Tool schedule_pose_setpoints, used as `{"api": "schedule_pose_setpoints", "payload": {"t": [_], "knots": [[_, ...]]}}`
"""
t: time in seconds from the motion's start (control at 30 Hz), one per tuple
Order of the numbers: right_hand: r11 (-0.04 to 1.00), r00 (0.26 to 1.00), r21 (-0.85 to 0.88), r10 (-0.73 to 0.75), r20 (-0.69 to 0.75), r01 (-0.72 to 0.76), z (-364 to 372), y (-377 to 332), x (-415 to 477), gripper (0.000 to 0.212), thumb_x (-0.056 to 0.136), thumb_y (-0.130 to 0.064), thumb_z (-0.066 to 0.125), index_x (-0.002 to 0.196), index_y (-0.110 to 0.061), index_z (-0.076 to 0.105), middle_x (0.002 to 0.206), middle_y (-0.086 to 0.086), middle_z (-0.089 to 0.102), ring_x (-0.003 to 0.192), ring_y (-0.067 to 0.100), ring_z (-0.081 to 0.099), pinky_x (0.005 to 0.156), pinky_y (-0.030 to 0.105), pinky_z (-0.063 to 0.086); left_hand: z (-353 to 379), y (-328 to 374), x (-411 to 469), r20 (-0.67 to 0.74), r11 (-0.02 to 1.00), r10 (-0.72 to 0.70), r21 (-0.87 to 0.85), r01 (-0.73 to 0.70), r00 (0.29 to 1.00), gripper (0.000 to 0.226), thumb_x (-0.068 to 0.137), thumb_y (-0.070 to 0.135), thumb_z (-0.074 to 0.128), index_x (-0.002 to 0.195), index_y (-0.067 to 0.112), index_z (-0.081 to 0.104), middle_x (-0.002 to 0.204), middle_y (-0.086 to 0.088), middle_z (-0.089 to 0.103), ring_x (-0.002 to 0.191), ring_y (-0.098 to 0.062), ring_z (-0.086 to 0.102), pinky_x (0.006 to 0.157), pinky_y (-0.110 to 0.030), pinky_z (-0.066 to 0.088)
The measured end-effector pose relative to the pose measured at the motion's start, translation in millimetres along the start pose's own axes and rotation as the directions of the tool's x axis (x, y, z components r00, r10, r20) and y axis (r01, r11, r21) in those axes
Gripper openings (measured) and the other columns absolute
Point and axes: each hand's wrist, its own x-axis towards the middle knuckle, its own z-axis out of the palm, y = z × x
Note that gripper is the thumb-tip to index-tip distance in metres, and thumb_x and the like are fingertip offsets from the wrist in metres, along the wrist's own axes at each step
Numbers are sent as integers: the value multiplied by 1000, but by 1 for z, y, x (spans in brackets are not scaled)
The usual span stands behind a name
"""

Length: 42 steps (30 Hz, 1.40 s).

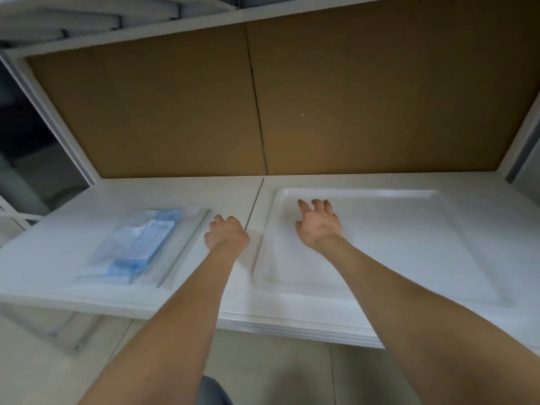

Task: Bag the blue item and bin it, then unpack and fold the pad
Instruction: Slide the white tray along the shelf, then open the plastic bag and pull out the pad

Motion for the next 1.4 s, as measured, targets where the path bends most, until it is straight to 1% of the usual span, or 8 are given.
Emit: {"api": "schedule_pose_setpoints", "payload": {"t": [0.4,0.53,0.77,0.9,1.03,1.2,1.27,1.4], "knots": [[991,987,7,-132,95,132,38,-91,10,53,100,-27,35,150,-20,22,157,11,16,148,30,4,116,39,20,9,-103,24,129,964,-229,170,206,965,42,92,18,39,131,11,50,144,-20,39,135,-37,34,111,-56,26],[994,988,22,-112,105,110,41,-93,12,52,100,-26,36,149,-19,24,155,12,19,147,30,8,114,39,24,12,-105,26,51,985,-168,39,166,984,35,89,7,40,122,8,52,119,-9,55,117,-30,52,106,-50,34],[957,998,291,-31,61,12,30,-92,15,43,100,-30,40,139,-12,41,138,12,40,127,30,39,95,39,44,9,-83,32,-169,956,-32,-291,-19,985,45,89,-6,46,132,7,51,133,-13,54,122,-29,52,100,-34,43],[815,981,567,7,195,-119,26,-89,21,61,96,-44,48,143,-6,37,142,12,45,127,29,47,104,34,42,0,-48,28,-176,827,11,-552,-108,984,48,89,-3,47,134,12,52,129,-12,60,119,-27,56,102,-30,43],[487,924,815,-42,380,-313,26,-82,22,89,79,-67,58,141,-6,39,130,11,53,113,30,60,96,37,51,-10,-6,19,-184,659,83,-727,-193,979,39,92,3,49,128,9,59,130,-9,60,115,-25,59,100,-27,44],[345,873,831,-59,484,-437,17,-65,23,66,78,-76,48,110,-19,62,104,5,67,99,25,65,84,38,55,-15,18,11,-108,495,230,-843,-212,967,38,94,0,41,124,9,62,124,-8,64,116,-23,59,102,-31,45],[355,877,824,-22,480,-442,19,-63,23,55,80,-60,64,108,-12,63,99,8,69,92,26,66,80,37,56,-12,15,14,-97,526,174,-832,-175,980,41,92,-4,42,127,10,59,128,-9,61,118,-23,57,102,-28,42],[426,876,776,95,474,-466,22,-66,22,38,80,-5,70,114,4,58,100,17,63,89,31,65,78,40,58,-7,-16,20,-18,887,-136,-448,114,991,44,94,18,44,138,18,43,138,-12,45,128,-30,42,103,-40,37]]}}
